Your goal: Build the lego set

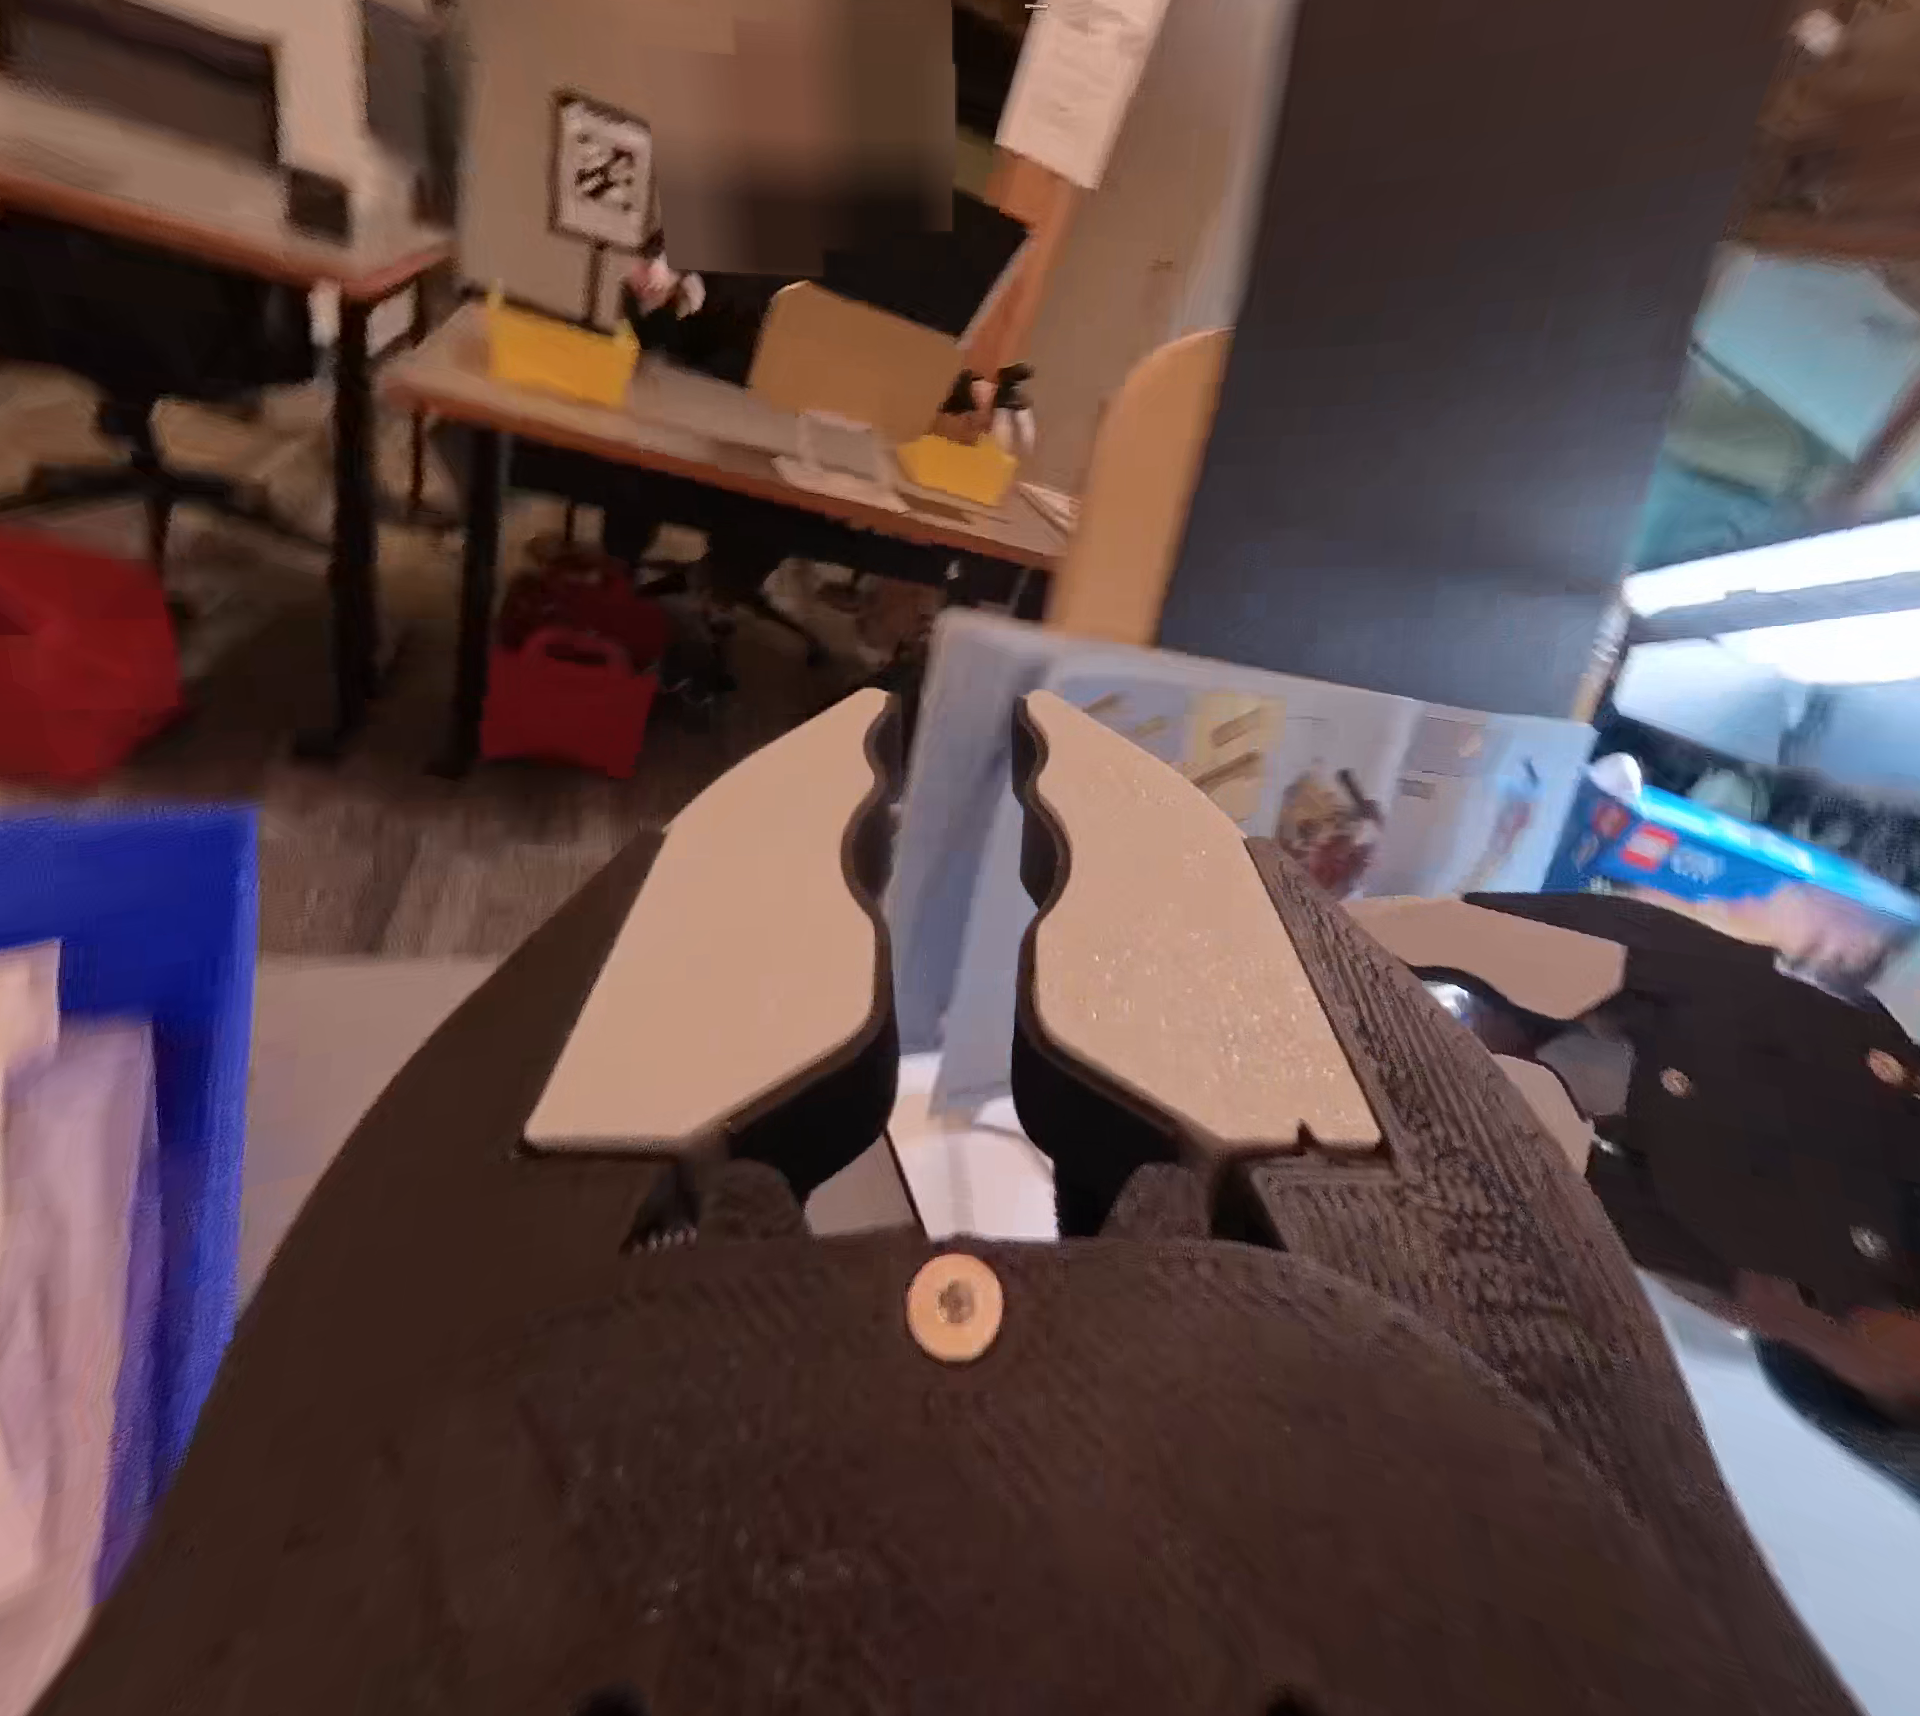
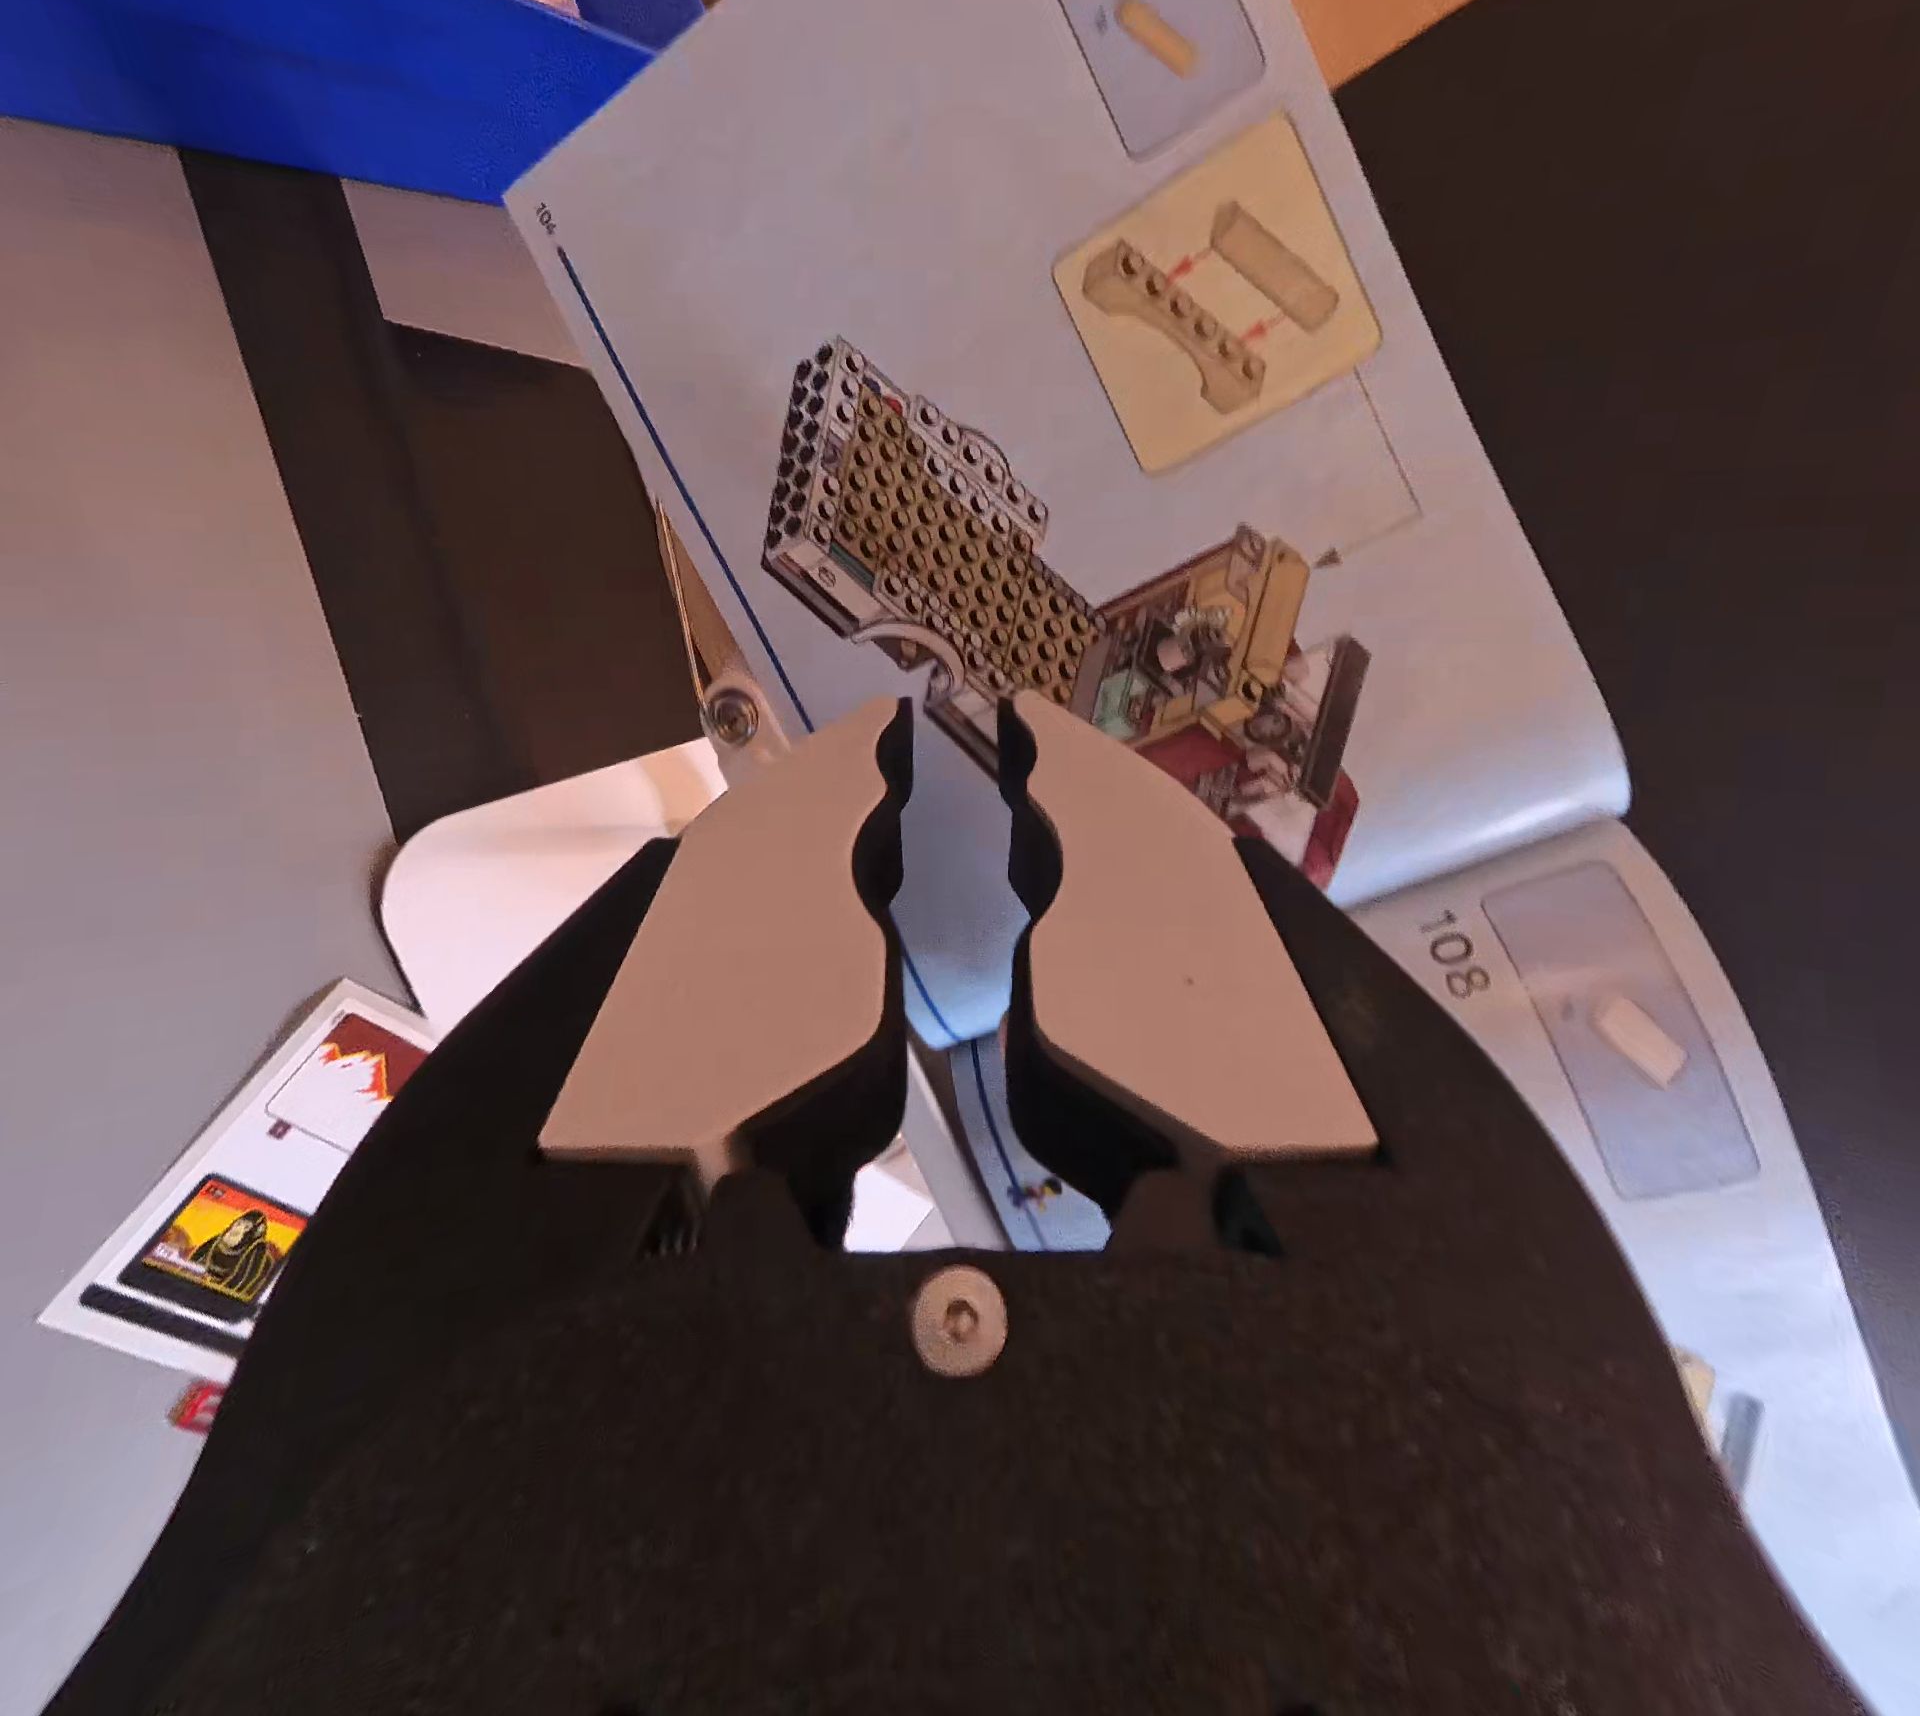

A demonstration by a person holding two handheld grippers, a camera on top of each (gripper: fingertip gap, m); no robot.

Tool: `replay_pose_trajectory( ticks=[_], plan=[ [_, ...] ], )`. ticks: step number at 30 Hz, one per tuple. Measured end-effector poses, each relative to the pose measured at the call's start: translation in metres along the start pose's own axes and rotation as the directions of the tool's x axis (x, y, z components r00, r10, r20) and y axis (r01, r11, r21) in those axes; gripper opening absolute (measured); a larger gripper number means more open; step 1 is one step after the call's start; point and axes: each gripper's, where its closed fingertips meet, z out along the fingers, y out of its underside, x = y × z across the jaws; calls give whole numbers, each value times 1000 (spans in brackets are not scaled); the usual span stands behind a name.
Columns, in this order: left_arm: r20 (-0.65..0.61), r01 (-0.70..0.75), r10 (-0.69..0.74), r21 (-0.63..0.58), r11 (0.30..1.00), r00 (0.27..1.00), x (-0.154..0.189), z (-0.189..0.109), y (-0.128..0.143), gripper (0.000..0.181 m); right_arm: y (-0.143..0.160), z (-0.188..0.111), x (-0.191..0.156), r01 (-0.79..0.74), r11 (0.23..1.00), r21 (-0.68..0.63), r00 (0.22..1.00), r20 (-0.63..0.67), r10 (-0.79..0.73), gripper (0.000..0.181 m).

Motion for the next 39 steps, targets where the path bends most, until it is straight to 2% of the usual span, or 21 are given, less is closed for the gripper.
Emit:
replay_pose_trajectory(
  ticks=[2,4,5,7,9,12,16,20,22,23,24,26,28,29,31,32,35,39],
  plan=[
    [52,217,-216,-5,976,975,-24,-8,30,24,-6,6,-2,13,1000,-14,1000,-1,-13,16],
    [36,382,-381,-18,924,924,-28,-12,65,27,-11,11,-1,9,1000,-29,1000,-8,-9,15],
    [21,423,-423,-45,905,906,-22,-11,83,29,-13,13,0,-3,1000,-26,1000,-11,3,15],
    [-31,450,-463,-187,873,886,5,0,123,35,-17,15,2,-37,999,-27,999,-7,37,15],
    [-83,470,-509,-282,836,857,33,13,148,41,-17,17,2,-66,997,-35,998,5,66,15],
    [-98,493,-534,-276,825,840,51,32,157,40,-16,16,3,-106,994,-26,994,26,106,14],
    [-69,505,-527,-207,838,847,49,40,157,10,-14,16,3,-115,993,-23,993,35,116,14],
    [-122,636,-648,-122,762,752,48,35,166,12,-14,17,3,-111,994,-21,993,28,111,13],
    [-204,702,-695,-48,711,690,50,32,161,6,-14,17,2,-115,993,-23,993,28,116,13],
    [-215,709,-695,-21,705,686,51,32,160,5,-13,17,1,-115,993,-27,993,32,116,13],
    [-205,690,-675,6,724,709,51,31,157,4,-12,17,1,-113,993,-32,993,36,114,13],
    [-132,519,-511,27,855,849,54,33,148,3,-11,17,0,-106,994,-39,993,43,108,14],
    [-67,188,-190,-29,982,980,59,40,139,3,-11,17,-1,-110,993,-45,992,54,112,14],
    [-54,17,-21,-74,997,998,63,43,137,3,-12,17,-1,-118,992,-45,991,61,121,14],
    [-58,-218,211,-162,962,976,69,49,136,3,-12,17,-1,-141,989,-38,987,72,143,14],
    [-62,-266,259,-199,943,964,69,52,137,3,-12,17,-1,-152,988,-34,985,74,154,14],
    [-75,-274,264,-254,928,962,71,54,138,2,-11,15,-2,-184,982,-30,979,80,186,12],
    [-69,-325,318,-247,913,946,71,54,138,3,-5,2,-2,-256,967,0,961,109,254,21]
  ],
)
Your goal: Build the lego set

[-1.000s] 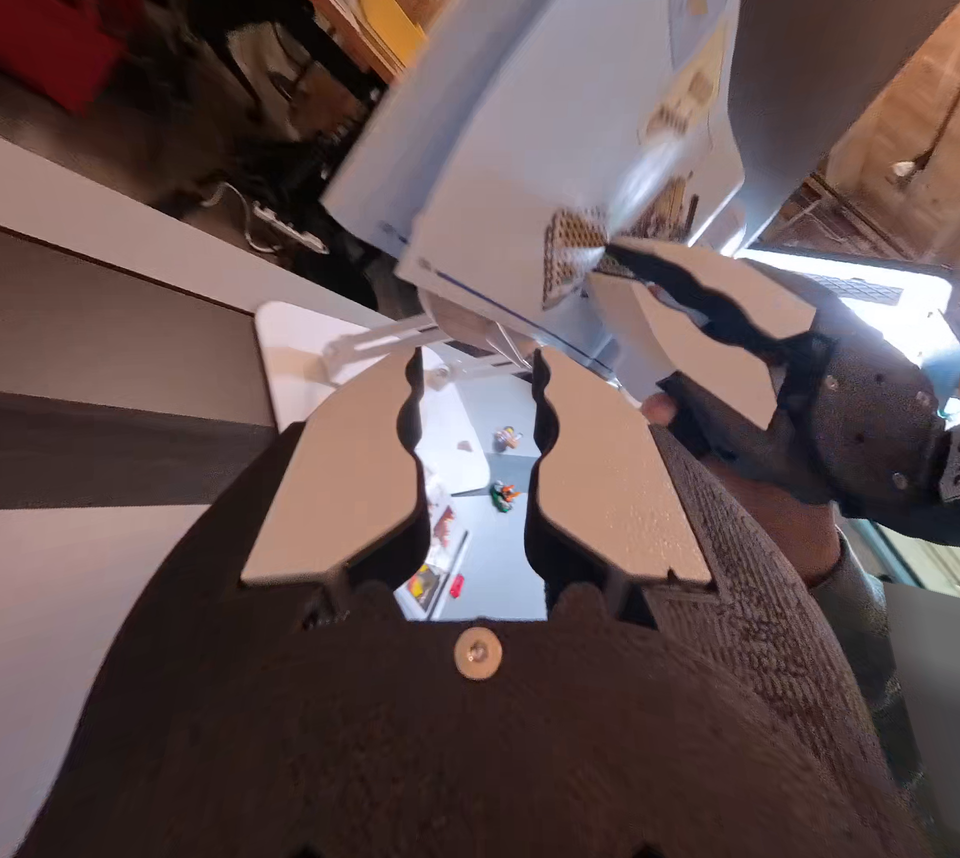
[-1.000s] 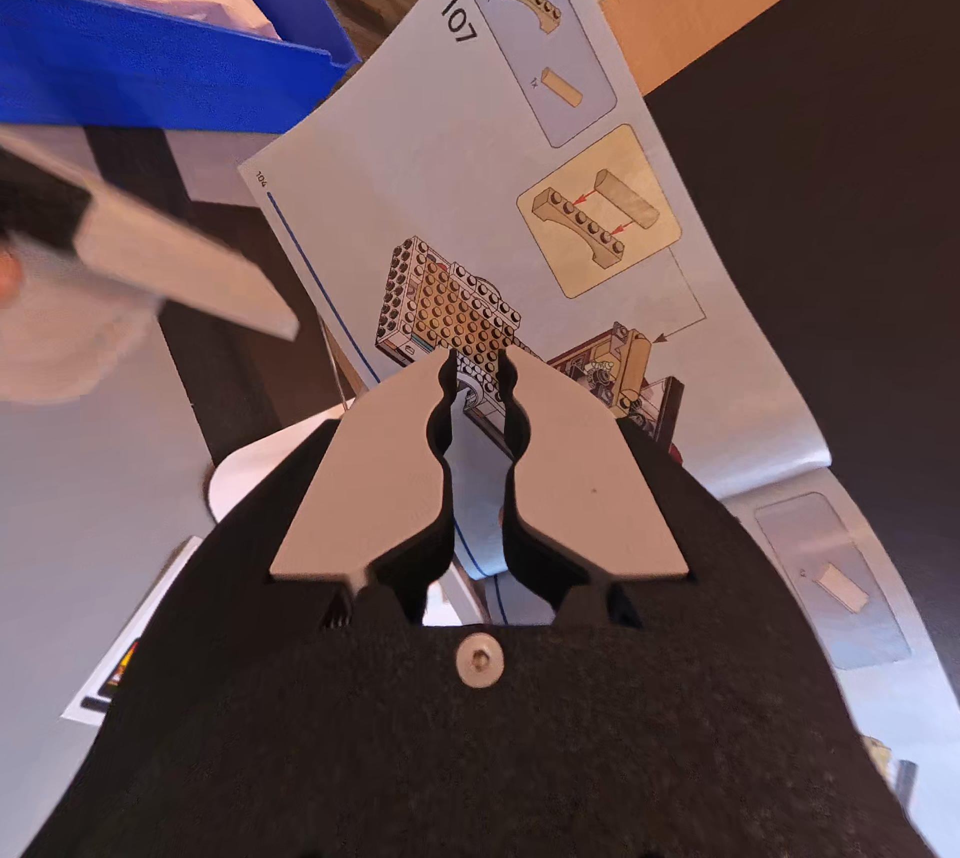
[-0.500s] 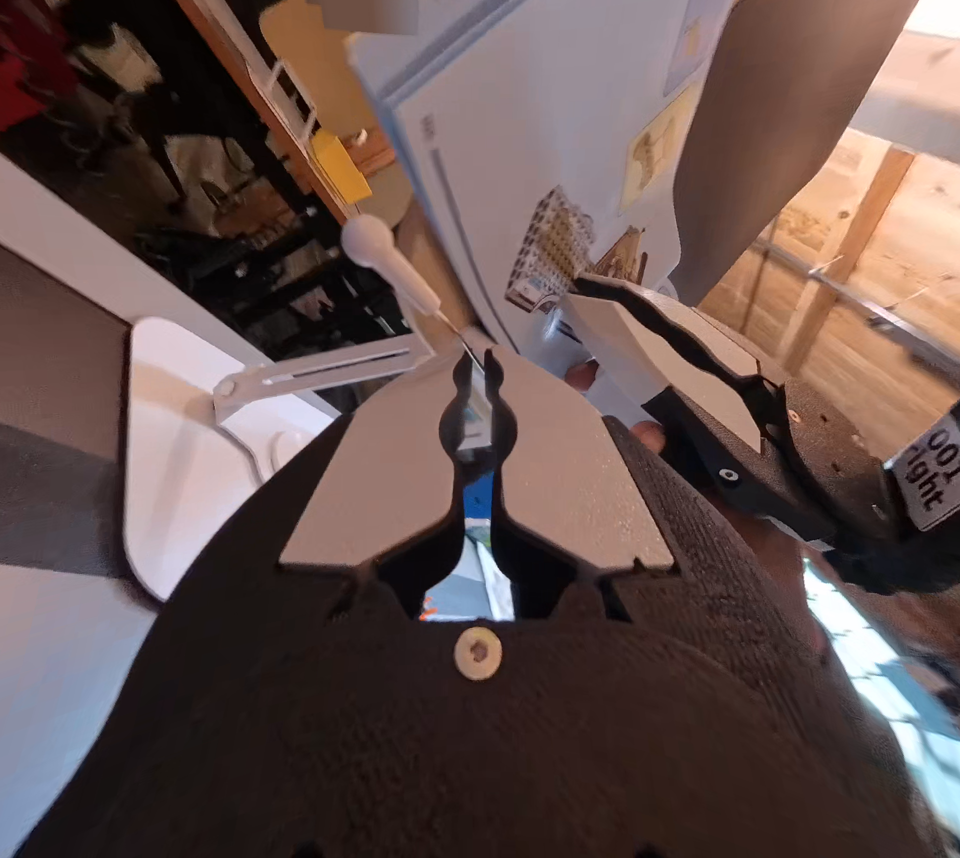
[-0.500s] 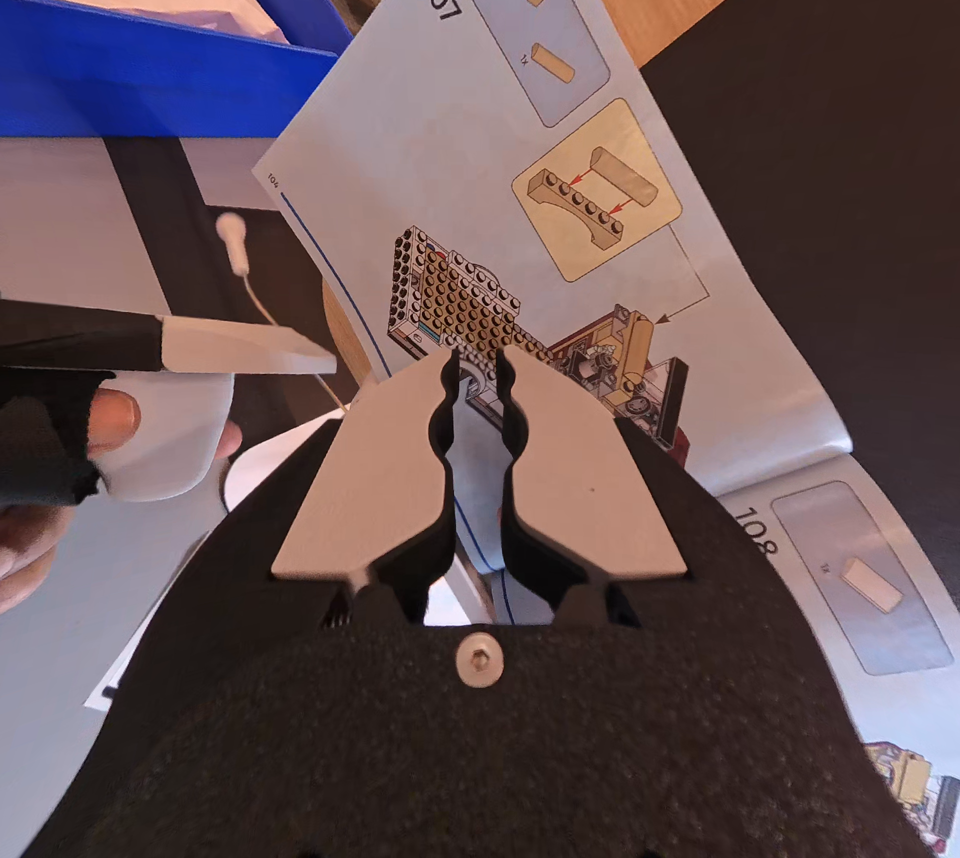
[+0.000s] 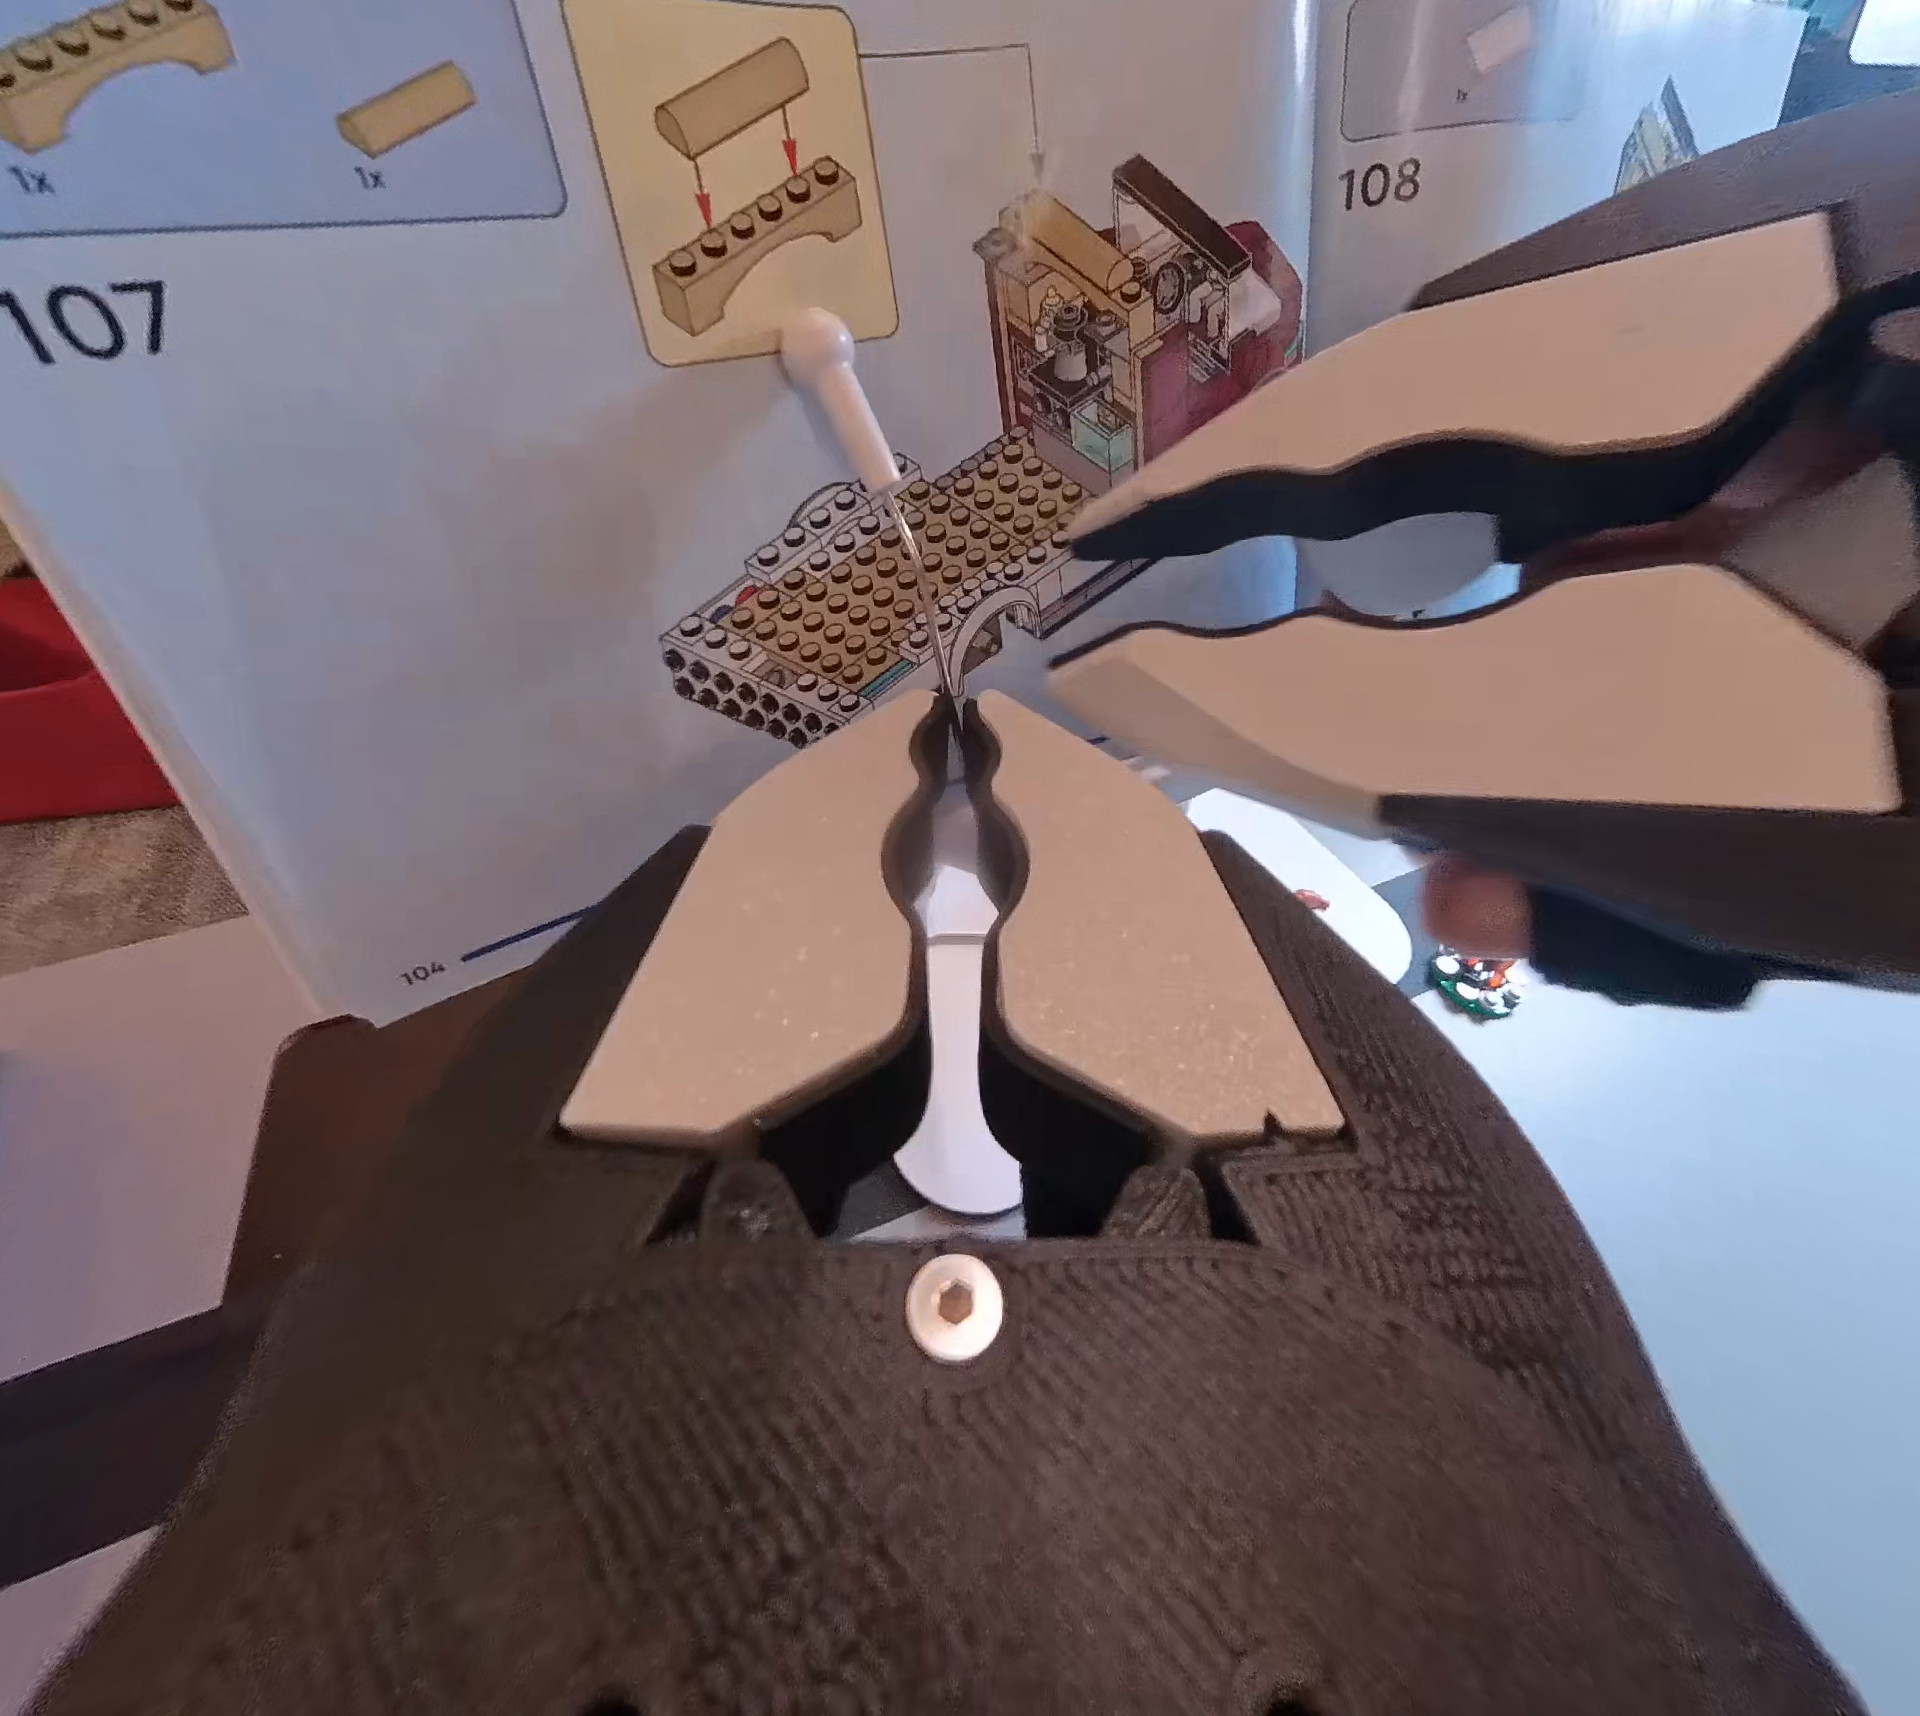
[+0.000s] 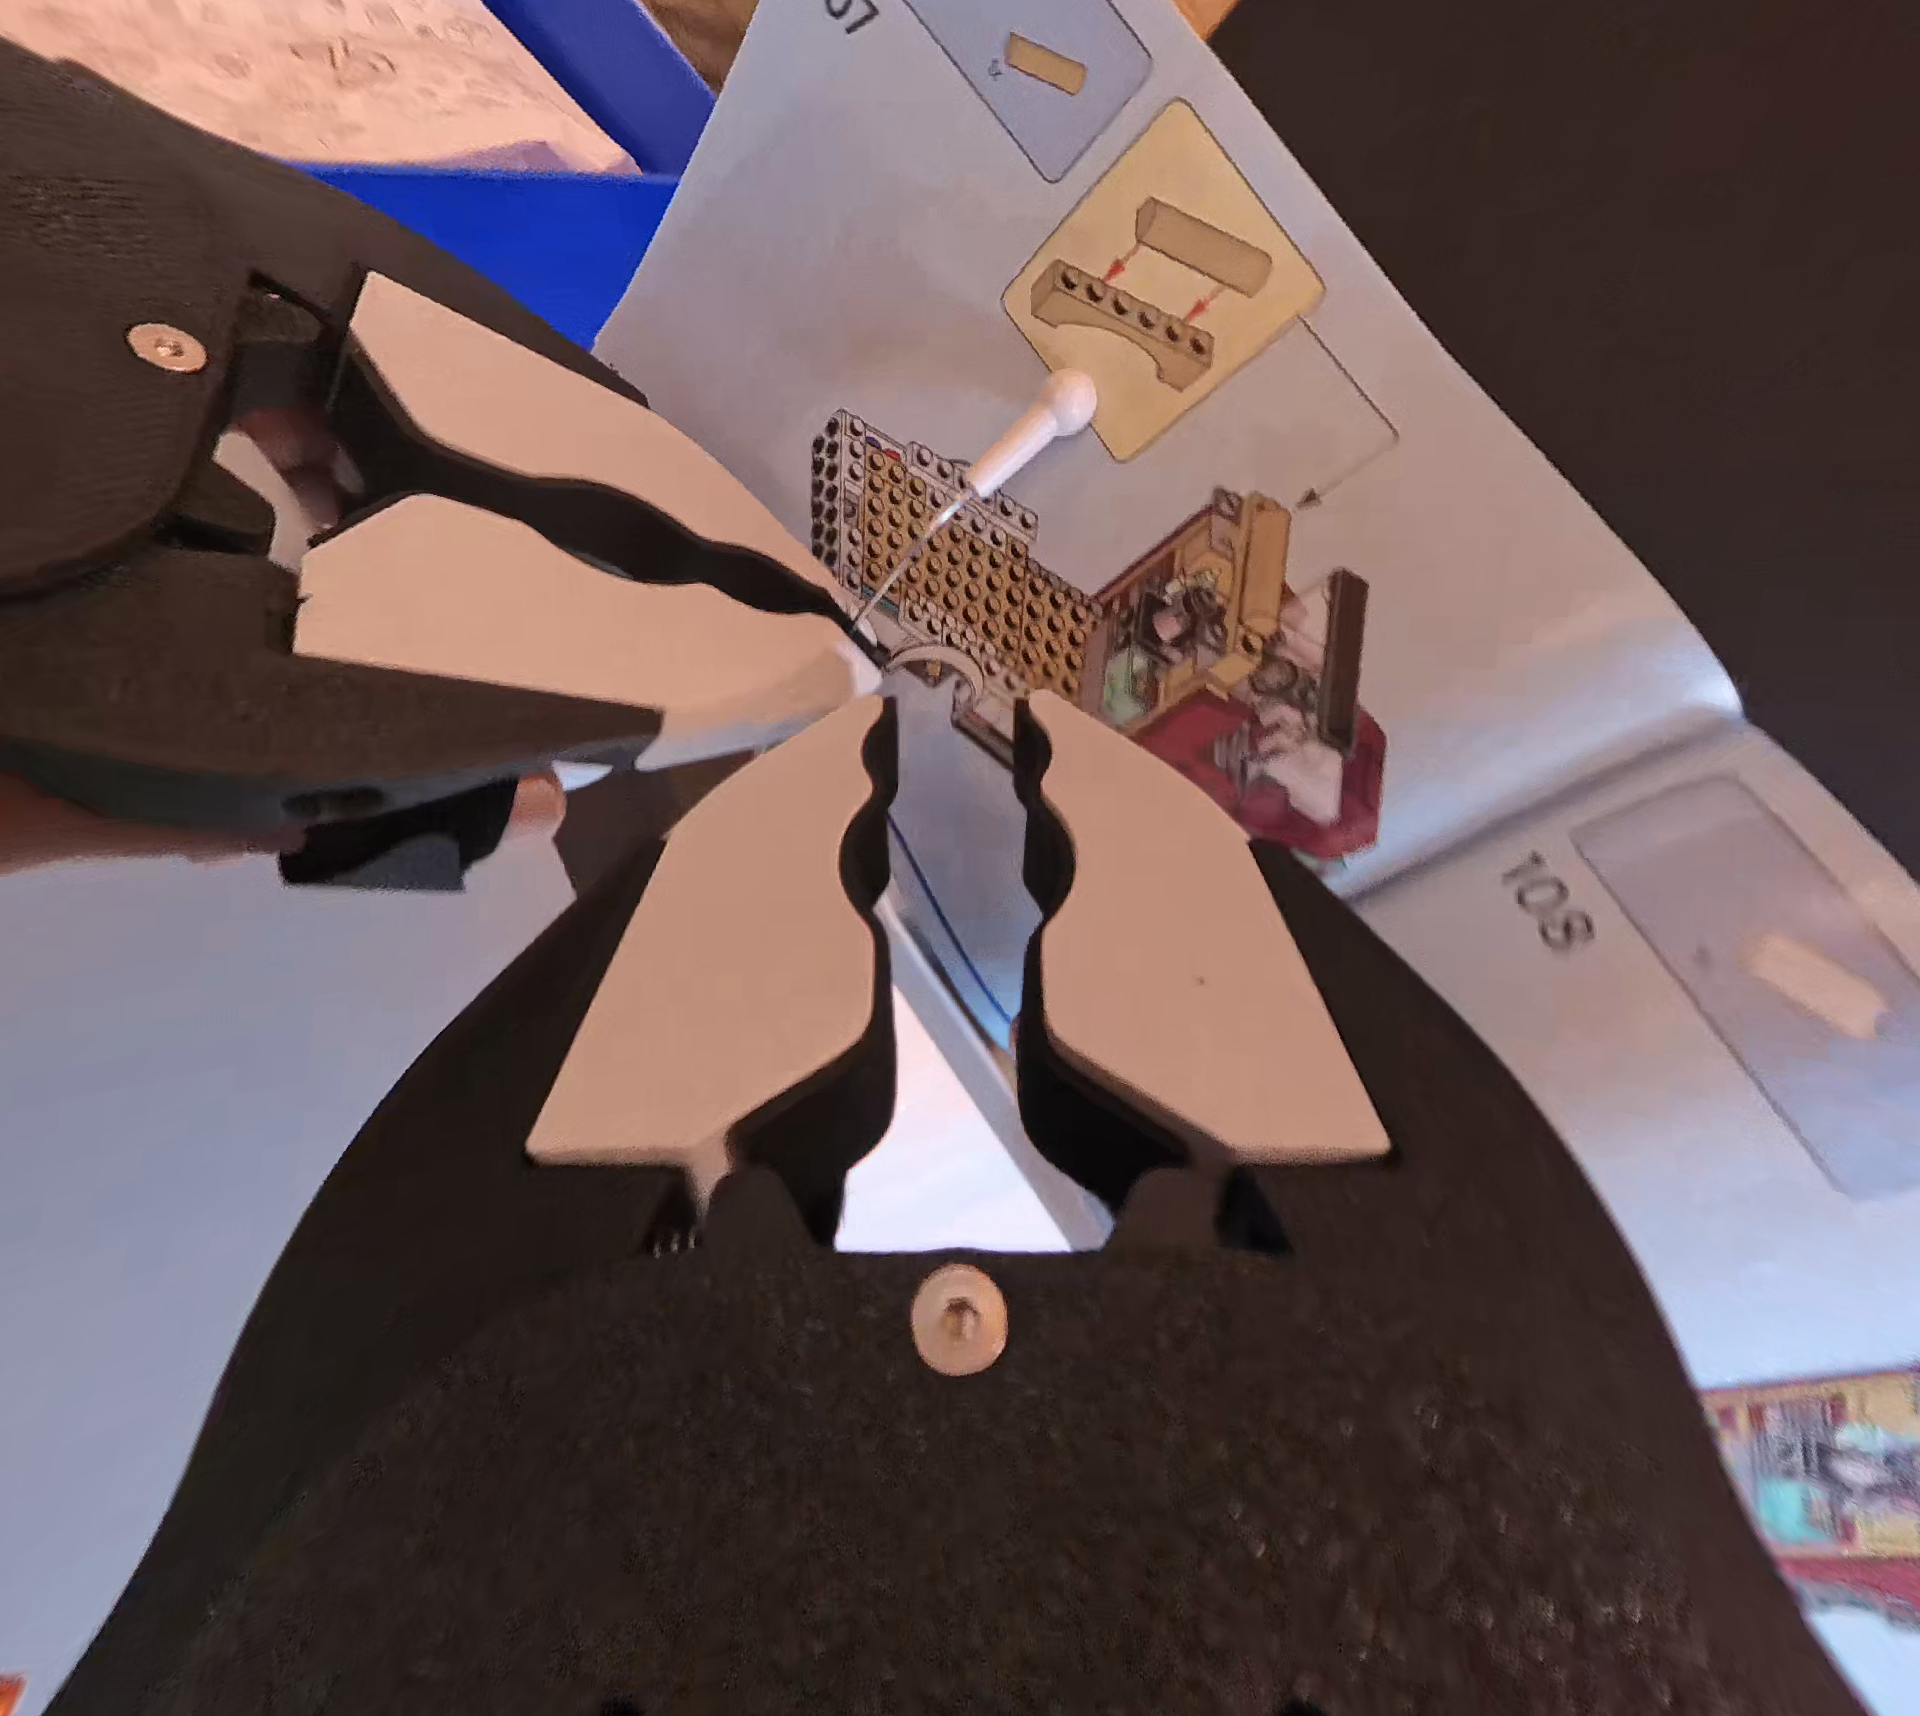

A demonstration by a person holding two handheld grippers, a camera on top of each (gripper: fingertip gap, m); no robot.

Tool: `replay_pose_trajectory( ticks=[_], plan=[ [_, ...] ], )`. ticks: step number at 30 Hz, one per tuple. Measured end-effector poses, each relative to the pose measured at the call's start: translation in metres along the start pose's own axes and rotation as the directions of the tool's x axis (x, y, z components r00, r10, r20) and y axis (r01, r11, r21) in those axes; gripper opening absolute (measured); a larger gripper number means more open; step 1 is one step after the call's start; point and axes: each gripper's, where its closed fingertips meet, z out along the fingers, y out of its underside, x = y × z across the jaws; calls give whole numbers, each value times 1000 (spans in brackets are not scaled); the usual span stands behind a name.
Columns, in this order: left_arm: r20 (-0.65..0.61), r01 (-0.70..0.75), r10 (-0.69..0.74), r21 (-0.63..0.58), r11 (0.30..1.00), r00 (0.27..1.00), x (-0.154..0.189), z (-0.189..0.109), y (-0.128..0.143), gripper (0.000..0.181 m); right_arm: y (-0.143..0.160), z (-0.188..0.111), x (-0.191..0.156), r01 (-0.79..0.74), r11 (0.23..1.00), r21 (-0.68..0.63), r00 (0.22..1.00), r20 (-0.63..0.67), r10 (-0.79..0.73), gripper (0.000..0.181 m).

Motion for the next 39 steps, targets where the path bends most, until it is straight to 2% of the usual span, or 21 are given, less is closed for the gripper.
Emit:
replay_pose_trajectory(
  ticks=[2,5,8,12,14,17,21,23,25,29,32,36,39],
  plan=[
    [9,-49,49,-3,999,999,1,0,0,3,6,-12,6,-47,998,33,999,-10,47,21],
    [28,-201,202,-24,979,979,5,1,-1,3,20,-28,28,-103,992,68,990,-88,108,21],
    [41,-340,341,-36,940,939,13,3,-1,1,34,-28,34,-127,989,70,987,-88,133,21],
    [32,-567,568,-43,823,822,26,5,2,1,33,-26,35,-150,984,94,984,-78,157,16],
    [8,-625,626,-50,779,780,29,6,4,1,33,-27,34,-153,983,101,984,-72,160,18],
    [-35,-663,662,-63,746,748,31,7,6,1,34,-27,32,-158,983,98,985,-58,164,21],
    [-93,-641,634,-99,761,768,33,7,8,6,39,-33,29,-176,979,102,983,-41,180,22],
    [-112,-636,627,-107,764,771,37,4,9,14,41,-45,33,-213,967,142,974,-48,222,23],
    [-92,-622,617,-46,782,782,45,-2,0,16,50,-62,43,-258,945,200,957,-82,278,26],
    [-87,-590,589,20,807,803,68,-7,-13,18,94,-99,70,-346,896,278,894,-191,404,32],
    [-117,-592,588,-1,806,801,86,5,-9,18,143,-111,76,-381,891,248,863,-250,438,32],
    [-121,-618,611,-37,785,783,106,28,-4,13,193,-102,65,-375,916,140,871,-283,400,32],
    [-88,-626,620,-97,774,780,110,44,0,9,197,-89,54,-343,931,126,891,-271,364,33]
  ],
)
